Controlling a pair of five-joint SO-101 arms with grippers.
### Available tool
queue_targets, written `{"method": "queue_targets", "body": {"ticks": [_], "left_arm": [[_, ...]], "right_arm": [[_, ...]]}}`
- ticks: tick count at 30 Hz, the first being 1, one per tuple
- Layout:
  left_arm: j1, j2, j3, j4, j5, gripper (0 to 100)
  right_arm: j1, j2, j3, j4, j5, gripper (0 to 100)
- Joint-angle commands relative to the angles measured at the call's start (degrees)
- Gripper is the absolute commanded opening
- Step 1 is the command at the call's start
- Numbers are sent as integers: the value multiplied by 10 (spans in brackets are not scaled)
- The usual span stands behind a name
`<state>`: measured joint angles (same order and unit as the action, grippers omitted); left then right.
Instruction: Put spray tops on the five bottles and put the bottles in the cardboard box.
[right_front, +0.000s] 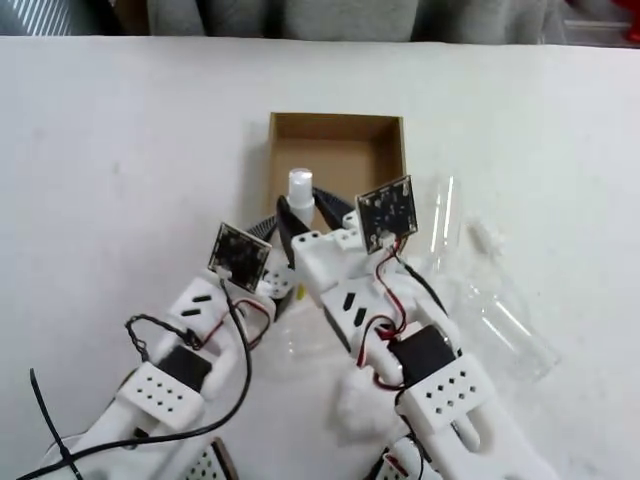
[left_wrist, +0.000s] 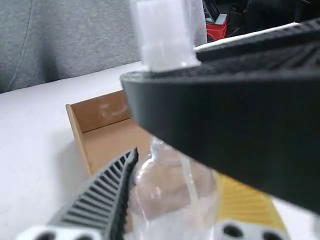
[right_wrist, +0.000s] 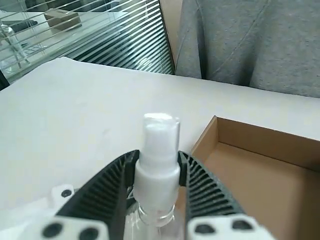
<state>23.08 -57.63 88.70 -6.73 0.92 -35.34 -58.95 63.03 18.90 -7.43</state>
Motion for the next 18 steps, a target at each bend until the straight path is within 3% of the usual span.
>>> {"method": "queue_targets", "body": {"ticks": [1,14,18], "left_arm": [[2,-9,-3,-12,-3,195],[2,-9,-3,-11,-3,195],[2,-9,-3,-11,-3,195]], "right_arm": [[-3,-22,3,-3,0,16],[-6,-26,11,1,0,19],[-6,-27,11,3,1,104]]}}
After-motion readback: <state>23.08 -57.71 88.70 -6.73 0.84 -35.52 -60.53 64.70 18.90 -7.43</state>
